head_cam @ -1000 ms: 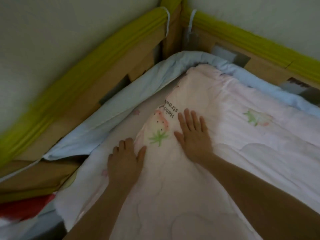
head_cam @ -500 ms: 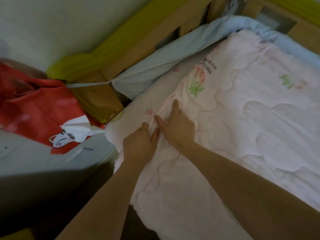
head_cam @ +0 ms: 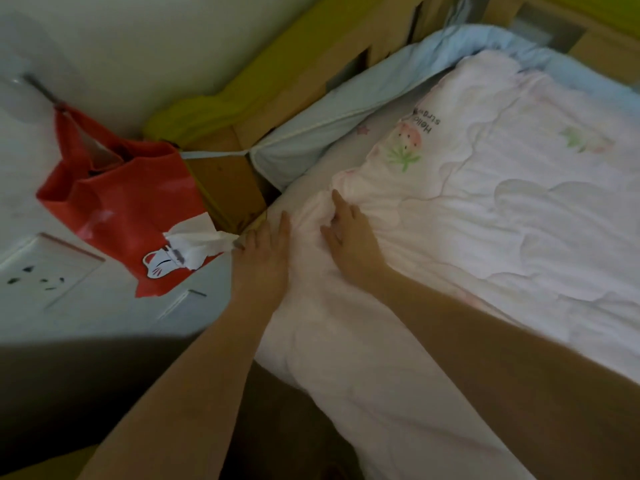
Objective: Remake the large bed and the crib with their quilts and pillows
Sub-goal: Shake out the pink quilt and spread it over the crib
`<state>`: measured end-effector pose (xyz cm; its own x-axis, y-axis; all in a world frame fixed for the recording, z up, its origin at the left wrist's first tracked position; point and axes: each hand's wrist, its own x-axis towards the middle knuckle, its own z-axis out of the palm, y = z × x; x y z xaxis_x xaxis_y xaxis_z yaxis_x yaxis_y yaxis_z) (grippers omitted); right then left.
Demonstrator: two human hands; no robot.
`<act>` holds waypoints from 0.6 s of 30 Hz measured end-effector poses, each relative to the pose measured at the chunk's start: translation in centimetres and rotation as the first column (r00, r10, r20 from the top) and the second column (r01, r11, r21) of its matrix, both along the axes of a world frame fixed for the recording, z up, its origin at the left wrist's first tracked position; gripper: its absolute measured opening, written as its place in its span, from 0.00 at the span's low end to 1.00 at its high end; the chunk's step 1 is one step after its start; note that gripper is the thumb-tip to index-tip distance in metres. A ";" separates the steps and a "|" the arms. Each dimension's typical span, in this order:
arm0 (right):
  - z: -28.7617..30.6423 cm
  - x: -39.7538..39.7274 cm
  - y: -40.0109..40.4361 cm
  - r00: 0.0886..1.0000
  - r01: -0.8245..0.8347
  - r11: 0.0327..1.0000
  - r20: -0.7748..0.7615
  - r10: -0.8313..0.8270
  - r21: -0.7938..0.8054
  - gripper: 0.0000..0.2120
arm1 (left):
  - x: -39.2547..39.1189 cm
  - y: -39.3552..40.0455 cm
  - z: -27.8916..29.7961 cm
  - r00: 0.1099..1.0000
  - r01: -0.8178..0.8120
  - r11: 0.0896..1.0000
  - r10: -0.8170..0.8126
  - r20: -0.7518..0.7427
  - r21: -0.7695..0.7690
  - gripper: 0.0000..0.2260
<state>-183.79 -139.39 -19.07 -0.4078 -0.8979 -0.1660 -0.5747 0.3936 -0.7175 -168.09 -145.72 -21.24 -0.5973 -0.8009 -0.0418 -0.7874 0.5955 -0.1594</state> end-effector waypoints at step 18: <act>6.7 -7.2 40.4 0.553 0.833 0.518 -0.326 -0.767 0.193 0.13 | -19.7 28.0 10.1 0.605 0.690 0.515 -0.796 -0.015 0.509 0.16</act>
<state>-191.02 -98.94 -12.33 -0.9768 -0.0897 -0.1943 -0.0044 0.9161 -0.4009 -187.78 -117.74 -11.11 -0.8971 0.0766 -0.4350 -0.0023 0.9840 0.1779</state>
